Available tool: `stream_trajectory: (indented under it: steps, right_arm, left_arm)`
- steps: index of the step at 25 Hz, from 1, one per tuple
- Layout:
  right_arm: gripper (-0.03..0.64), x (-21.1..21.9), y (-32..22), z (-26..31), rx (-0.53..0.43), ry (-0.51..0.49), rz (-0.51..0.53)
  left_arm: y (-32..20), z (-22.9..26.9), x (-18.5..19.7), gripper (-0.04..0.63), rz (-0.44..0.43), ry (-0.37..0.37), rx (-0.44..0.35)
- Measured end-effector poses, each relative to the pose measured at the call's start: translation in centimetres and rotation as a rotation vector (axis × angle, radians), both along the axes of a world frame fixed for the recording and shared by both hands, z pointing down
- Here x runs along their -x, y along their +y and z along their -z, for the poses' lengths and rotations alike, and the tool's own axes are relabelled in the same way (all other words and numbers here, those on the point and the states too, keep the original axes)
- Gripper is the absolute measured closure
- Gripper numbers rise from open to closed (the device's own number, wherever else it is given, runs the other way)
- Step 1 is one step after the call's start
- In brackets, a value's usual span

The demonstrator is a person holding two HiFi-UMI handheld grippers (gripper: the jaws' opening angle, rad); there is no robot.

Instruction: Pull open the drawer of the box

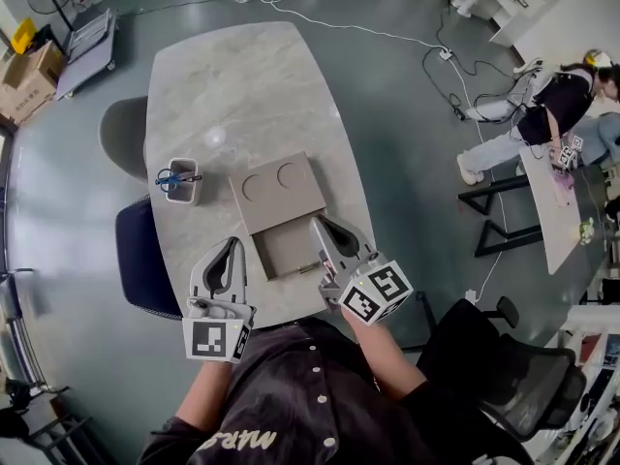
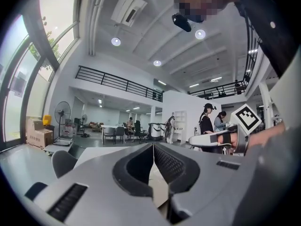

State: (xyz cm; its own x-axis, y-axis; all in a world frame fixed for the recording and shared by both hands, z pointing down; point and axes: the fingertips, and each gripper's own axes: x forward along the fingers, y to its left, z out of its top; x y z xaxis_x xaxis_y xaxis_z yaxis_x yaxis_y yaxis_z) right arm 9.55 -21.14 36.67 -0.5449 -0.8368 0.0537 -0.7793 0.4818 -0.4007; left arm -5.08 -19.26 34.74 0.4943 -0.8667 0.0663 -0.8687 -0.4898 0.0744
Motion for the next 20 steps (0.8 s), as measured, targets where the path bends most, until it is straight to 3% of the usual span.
stream_trajectory:
  steps: [10, 20]
  right_arm:
    - [0.62, -0.8, 1.1, 5.3, -0.21, 0.153, -0.078]
    - [0.62, -0.5, 1.8, 6.1, -0.25, 0.191, -0.109]
  left_arm:
    - [0.7, 1.8, -0.5, 0.578, -0.024, 0.005, -0.051]
    - [1.3, 2.5, -0.5, 0.578, -0.034, 0.003, -0.068]
